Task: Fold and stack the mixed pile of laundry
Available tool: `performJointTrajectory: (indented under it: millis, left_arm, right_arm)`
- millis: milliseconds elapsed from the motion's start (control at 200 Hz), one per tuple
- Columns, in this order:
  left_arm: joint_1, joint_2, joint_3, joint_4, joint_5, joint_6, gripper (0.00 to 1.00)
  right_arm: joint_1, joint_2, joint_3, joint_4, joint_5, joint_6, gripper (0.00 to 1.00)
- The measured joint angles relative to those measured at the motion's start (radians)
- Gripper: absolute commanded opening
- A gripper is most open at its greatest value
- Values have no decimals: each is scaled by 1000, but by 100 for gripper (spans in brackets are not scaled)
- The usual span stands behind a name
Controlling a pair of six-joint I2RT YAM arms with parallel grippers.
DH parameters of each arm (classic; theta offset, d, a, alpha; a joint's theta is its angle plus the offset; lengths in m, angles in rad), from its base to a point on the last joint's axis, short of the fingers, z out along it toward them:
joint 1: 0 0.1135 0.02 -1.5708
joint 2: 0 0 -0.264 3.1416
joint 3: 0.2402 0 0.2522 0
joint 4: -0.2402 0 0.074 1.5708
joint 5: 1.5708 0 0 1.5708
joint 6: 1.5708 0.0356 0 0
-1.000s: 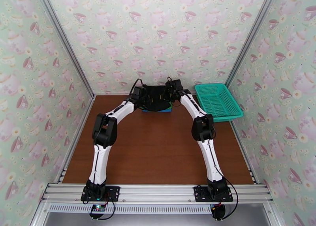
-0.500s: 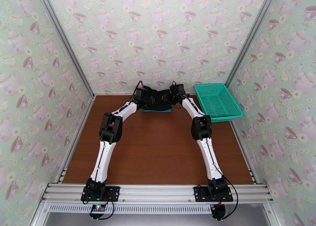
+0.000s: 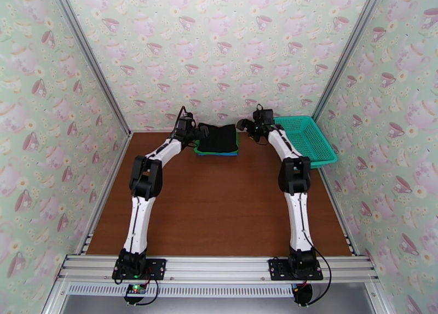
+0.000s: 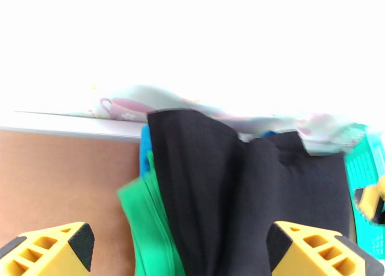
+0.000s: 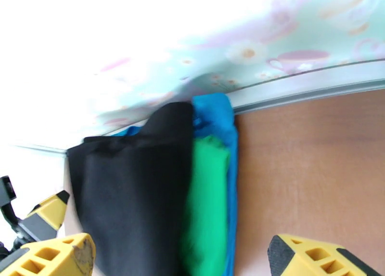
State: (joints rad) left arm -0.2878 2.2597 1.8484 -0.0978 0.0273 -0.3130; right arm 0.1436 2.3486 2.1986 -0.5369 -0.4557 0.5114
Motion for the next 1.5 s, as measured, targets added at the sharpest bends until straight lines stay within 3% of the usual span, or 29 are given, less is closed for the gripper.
performJointTrajectory:
  millis: [260,411,506,626,766,907,1017,1152,1172,1257,1497]
  left_arm:
    - [-6,-686,-539,199,-123,132,100]
    - [7,-1046,-925,361,-254,165,100]
    - [15,-1178,-1193,454,-346,187,100]
    - [40,-1196,-1450,533,-456,225,100]
    - [79,-1018,-1608,769,-544,299,100]
    - [84,-728,-1625,1081,-567,400,100]
    - [97,-715,-1596,1107,-537,423,100]
    - [178,-704,-1545,1150,-441,407,100]
    - [187,-703,-1542,1147,-435,405,100]
    - [200,-700,-1531,1132,-400,398,100]
    - [199,-699,-1520,1114,-378,384,100]
  right_arm:
    - [-3,-667,-652,115,139,-109,100]
    - [-9,-1036,-1103,299,271,-187,100]
    - [-14,-1210,-1361,412,388,-241,100]
    - [-16,-1342,-1658,592,525,-316,100]
    - [-22,-1303,-1875,829,616,-386,100]
    - [-37,-1184,-1926,988,649,-422,100]
    - [-79,-1123,-1931,1167,594,-431,100]
    - [-141,-972,-1880,1292,483,-441,92]
    - [-148,-935,-1869,1318,471,-443,99]
    - [-163,-815,-1851,1416,440,-442,100]
    - [-158,-797,-1852,1468,444,-441,100]
